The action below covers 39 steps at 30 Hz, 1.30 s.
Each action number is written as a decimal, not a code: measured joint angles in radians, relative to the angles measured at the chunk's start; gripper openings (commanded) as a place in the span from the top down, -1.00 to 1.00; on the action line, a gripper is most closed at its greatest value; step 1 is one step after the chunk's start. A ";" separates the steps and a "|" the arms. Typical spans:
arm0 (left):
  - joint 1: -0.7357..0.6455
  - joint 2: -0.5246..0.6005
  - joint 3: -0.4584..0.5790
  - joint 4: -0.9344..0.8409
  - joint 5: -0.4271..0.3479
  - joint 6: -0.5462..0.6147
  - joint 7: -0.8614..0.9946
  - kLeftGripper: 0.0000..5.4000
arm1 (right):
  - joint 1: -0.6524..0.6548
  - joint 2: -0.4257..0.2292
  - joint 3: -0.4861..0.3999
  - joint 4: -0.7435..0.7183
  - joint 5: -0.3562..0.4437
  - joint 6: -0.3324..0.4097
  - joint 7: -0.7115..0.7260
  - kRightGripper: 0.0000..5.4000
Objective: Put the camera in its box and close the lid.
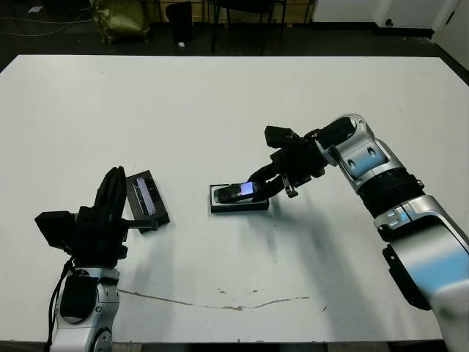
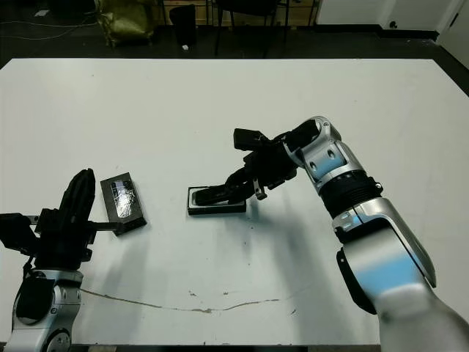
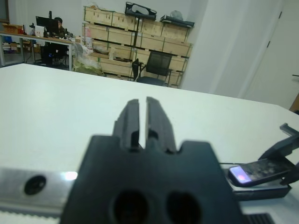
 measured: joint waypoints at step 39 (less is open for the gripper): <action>0.004 -0.003 -0.010 0.002 0.026 -0.010 0.007 1.00 | -0.010 0.065 0.039 -0.007 -0.048 -0.197 -0.028 -0.08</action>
